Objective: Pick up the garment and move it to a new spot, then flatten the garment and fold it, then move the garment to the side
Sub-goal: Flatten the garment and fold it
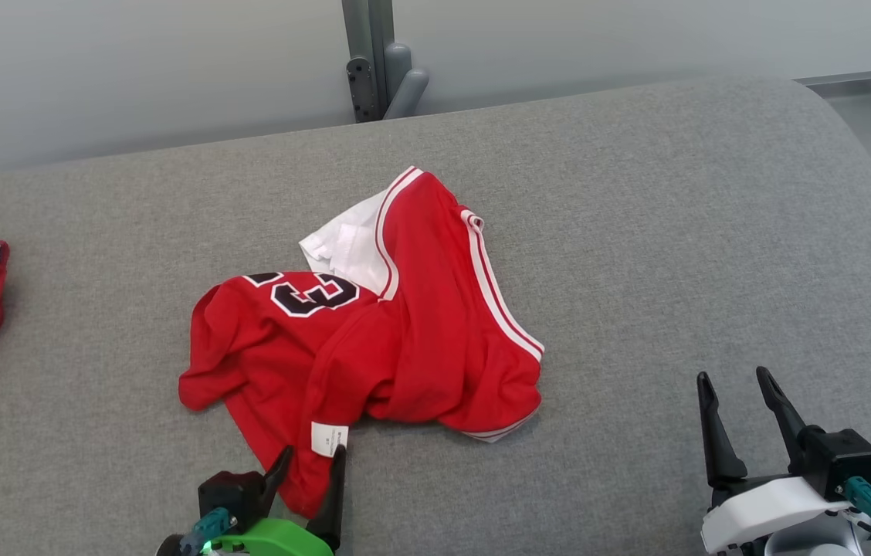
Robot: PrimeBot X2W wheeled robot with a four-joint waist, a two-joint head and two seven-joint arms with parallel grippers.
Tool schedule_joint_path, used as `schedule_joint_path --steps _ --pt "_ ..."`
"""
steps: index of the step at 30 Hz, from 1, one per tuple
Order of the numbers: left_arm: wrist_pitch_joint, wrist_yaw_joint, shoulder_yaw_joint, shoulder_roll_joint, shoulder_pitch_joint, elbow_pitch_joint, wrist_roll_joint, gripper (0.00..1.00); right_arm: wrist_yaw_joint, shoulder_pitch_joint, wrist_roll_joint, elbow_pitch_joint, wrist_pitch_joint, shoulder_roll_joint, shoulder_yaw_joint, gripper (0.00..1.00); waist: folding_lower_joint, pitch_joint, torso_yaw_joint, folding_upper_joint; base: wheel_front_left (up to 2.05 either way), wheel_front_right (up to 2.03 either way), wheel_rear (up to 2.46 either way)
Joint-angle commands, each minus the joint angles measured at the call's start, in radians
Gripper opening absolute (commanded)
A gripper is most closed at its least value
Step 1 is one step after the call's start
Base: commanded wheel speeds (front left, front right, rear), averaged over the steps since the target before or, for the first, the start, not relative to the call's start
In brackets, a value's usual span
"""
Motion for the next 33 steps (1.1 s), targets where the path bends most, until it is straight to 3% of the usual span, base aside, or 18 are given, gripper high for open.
schedule_joint_path --steps 1,10,11,12,13,14,21,33 --pt "0.001 0.002 0.001 0.008 0.013 0.012 0.001 1.0 0.0 -0.003 0.001 0.0 -0.003 -0.003 0.001 1.0 0.0 0.002 -0.003 0.0 0.0 0.0 0.0" --pt "-0.021 0.003 0.003 0.012 -0.009 0.099 -0.005 1.0 0.0 0.002 0.003 0.0 -0.003 -0.003 -0.003 1.0 0.0 0.008 -0.021 0.0 0.0 0.0 0.0" --pt "-0.021 -0.001 0.0 0.011 -0.015 0.103 -0.006 0.92 0.0 0.001 0.003 0.0 -0.003 -0.003 -0.003 1.0 0.0 0.009 -0.022 0.0 0.0 0.0 0.0" --pt "-0.021 -0.005 -0.002 0.009 -0.02 0.106 -0.009 0.51 0.0 0.001 0.004 0.0 -0.003 -0.003 -0.004 1.0 0.0 0.009 -0.022 0.0 0.0 0.0 0.0" --pt "-0.023 -0.008 -0.004 0.008 -0.023 0.108 -0.009 0.33 0.0 0.0 0.004 0.001 -0.003 -0.003 -0.004 1.0 0.0 0.008 -0.022 0.0 0.0 0.0 0.0" --pt "-0.026 -0.012 -0.008 0.007 -0.025 0.109 -0.008 0.0 0.0 0.001 0.004 0.001 -0.003 -0.003 -0.004 1.0 0.0 0.007 -0.023 0.0 0.0 0.0 0.0" --pt "-0.048 -0.007 -0.001 0.02 -0.036 0.095 -0.002 0.0 0.0 0.01 0.003 -0.002 -0.003 -0.003 -0.007 1.0 0.0 0.004 -0.019 0.0 0.0 0.0 0.0" --pt "-0.078 0.096 0.145 0.156 0.011 -0.044 -0.003 0.0 0.0 0.018 0.003 -0.002 -0.003 -0.003 -0.014 1.0 0.0 -0.009 0.005 0.0 0.0 0.0 0.0"
